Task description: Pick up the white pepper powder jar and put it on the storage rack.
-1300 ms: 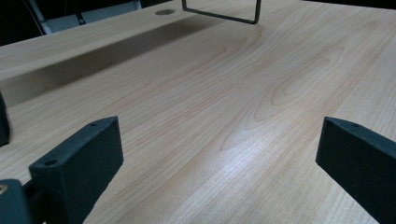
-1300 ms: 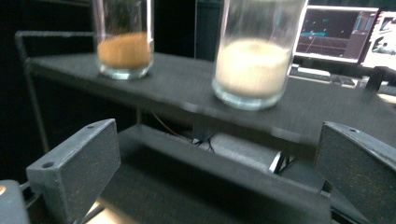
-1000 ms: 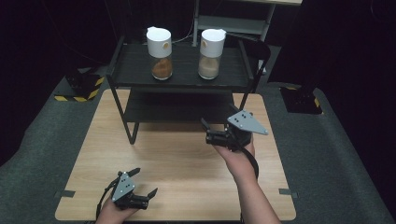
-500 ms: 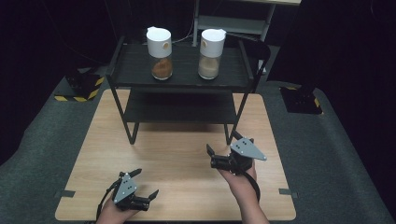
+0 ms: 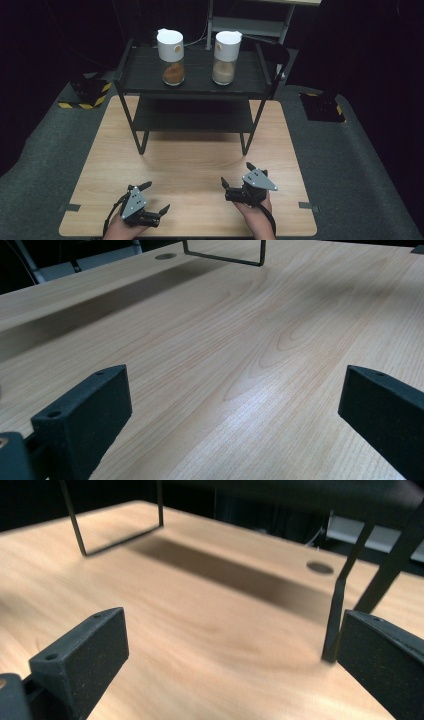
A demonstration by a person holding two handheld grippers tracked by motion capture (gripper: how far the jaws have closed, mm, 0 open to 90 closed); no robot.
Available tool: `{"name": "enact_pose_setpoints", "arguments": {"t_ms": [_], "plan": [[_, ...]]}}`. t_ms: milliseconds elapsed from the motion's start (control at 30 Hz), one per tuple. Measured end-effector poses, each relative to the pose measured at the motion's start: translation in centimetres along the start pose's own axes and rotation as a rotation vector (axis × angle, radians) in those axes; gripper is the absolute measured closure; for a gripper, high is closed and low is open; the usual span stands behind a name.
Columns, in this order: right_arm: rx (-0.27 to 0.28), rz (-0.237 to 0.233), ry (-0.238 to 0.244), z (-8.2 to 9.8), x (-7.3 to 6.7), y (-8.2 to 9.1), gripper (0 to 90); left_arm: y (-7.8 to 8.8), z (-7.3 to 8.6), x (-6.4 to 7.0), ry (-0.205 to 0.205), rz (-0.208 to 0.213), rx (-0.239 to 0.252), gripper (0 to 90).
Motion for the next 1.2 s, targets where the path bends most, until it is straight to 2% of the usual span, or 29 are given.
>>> {"name": "enact_pose_setpoints", "arguments": {"t_ms": [167, 333, 500, 567, 867, 1200], "plan": [[-0.066, 0.001, -0.019, 2.2, -0.2, -0.2, 0.0, 0.0, 0.0, 0.1, -0.012, -0.004, 0.0, 0.9], [-0.102, 0.01, -0.04, 3.8, -0.2, 0.0, 0.4, 0.0, -0.1, 0.3, -0.029, -0.002, -0.004, 0.9], [-0.137, 0.024, -0.043, 4.9, -0.2, 0.5, 1.3, 0.1, -0.1, 0.3, -0.025, -0.008, -0.002, 0.9], [-0.116, 0.041, -0.035, 5.2, -0.3, 0.9, 1.2, 0.1, 0.0, 0.4, -0.026, -0.008, 0.001, 0.9], [-0.07, 0.059, -0.086, 5.9, -0.1, 1.8, 0.1, 0.2, 0.0, 0.7, -0.044, -0.018, 0.0, 0.9], [-0.057, 0.059, -0.081, 6.1, -0.2, 2.0, 0.2, 0.2, -0.1, 0.9, -0.052, -0.028, -0.008, 0.9]]}}
Point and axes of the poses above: each handheld gripper's, and its own axes: y roughly backward along the jaws, z roughly out of its underside, x roughly to its right, the point moved 6 cm from there along -y, roughly forward along the jaws, and after that the axes turned 7 degrees about -z, right-handed, at the moved point
